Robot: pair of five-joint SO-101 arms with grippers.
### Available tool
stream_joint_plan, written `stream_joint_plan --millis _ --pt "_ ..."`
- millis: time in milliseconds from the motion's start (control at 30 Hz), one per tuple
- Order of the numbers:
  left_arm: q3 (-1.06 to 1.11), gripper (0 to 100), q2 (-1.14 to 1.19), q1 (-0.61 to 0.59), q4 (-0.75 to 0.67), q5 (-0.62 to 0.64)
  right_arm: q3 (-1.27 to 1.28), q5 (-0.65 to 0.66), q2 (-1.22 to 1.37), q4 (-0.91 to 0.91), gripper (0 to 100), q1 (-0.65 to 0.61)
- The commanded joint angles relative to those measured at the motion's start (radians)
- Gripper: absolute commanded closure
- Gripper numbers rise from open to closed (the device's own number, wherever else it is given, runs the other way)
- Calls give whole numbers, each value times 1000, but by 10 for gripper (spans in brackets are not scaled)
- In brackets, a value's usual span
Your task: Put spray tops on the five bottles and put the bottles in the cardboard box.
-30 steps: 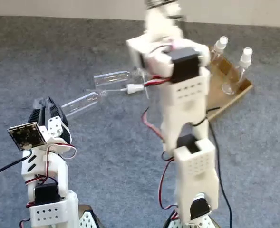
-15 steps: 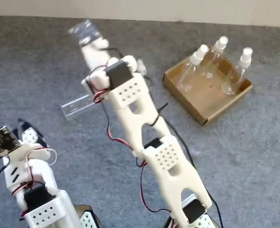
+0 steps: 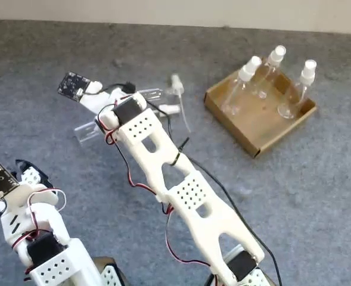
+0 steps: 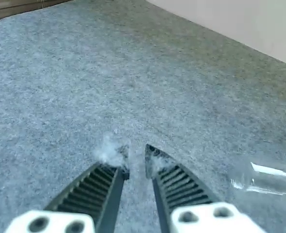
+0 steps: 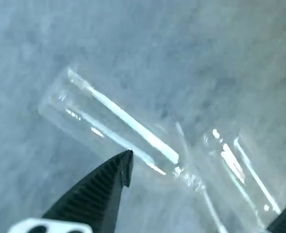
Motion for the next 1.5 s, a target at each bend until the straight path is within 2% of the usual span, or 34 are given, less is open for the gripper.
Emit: stream_joint_plan --millis 0,200,633,800,1000,1467 --pt "19 993 -5 -10 2 -12 -31 17 41 -91 557 -8" --pt "19 993 -5 -8 2 -12 -31 17 127 -162 557 -5" --pt "19 993 -5 -8 3 -12 -31 17 160 -53 557 -4" --pt "19 993 -4 -8 3 -12 -47 17 153 8 557 -8" --pt "19 992 -4 -7 3 -12 -196 17 150 128 557 -4" --pt "19 990 -4 -7 3 -12 -225 11 -87 401 557 48"
